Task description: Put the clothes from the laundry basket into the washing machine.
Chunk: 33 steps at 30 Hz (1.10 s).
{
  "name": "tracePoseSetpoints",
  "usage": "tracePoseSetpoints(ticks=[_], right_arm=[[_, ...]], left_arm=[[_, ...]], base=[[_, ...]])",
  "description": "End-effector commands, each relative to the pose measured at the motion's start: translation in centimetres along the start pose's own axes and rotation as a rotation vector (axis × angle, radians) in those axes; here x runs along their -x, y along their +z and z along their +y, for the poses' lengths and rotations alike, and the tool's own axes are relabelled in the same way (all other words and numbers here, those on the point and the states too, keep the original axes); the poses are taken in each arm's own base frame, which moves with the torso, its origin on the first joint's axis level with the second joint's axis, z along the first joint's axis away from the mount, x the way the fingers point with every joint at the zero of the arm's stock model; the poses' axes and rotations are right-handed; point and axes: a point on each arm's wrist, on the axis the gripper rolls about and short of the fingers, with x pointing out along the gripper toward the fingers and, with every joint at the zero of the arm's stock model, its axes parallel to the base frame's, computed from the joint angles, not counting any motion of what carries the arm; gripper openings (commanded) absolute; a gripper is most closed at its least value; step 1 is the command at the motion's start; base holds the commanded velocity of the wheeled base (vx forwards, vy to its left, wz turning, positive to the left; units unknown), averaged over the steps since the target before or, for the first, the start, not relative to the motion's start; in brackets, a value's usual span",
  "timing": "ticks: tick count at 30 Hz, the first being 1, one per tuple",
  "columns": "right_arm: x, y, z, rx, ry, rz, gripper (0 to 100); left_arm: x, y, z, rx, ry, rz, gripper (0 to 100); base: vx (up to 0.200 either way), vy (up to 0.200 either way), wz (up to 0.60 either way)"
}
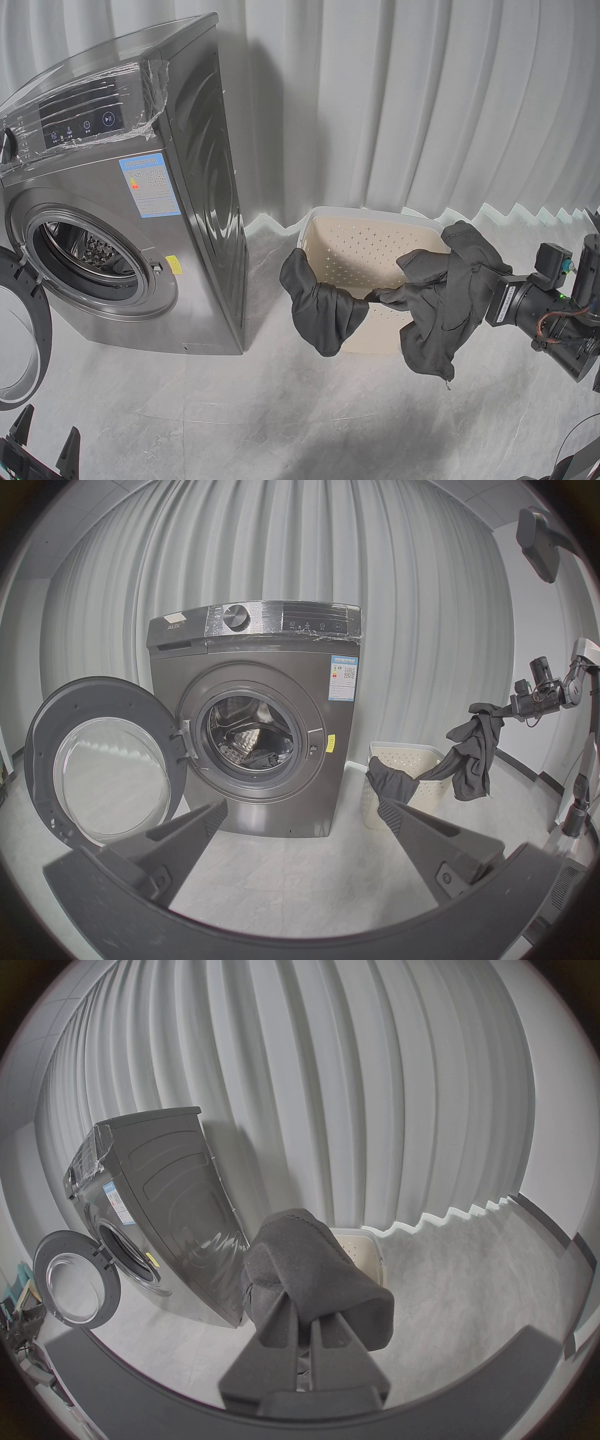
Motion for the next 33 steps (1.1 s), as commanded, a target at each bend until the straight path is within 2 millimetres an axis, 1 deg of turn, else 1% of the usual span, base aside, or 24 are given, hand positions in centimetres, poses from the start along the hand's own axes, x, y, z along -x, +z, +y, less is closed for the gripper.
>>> tracePoseSetpoints(ticks=[1, 20, 29, 33], right_arm=[[0.33, 0.46, -0.05, -0.010, 0.004, -0.018, 0], [0.28, 0.35, 0.38, -0.013, 0.032, -0.015, 0], [0.33, 0.30, 0.57, -0.014, 0.045, -0.012, 0], [0.35, 0.21, 0.58, -0.014, 0.059, -0.006, 0]], left_arm=[[0.01, -0.44, 0.02, 0.001, 0.000, -0.002, 100], [0.01, -0.44, 0.02, 0.001, 0.000, -0.002, 100], [0.01, -0.44, 0.02, 0.001, -0.002, -0.002, 100], [0.01, -0.44, 0.02, 0.001, -0.002, -0.002, 100]], base=[[0.000, 0.200, 0.00], [0.000, 0.200, 0.00], [0.000, 0.000, 0.00], [-0.200, 0.000, 0.00]])
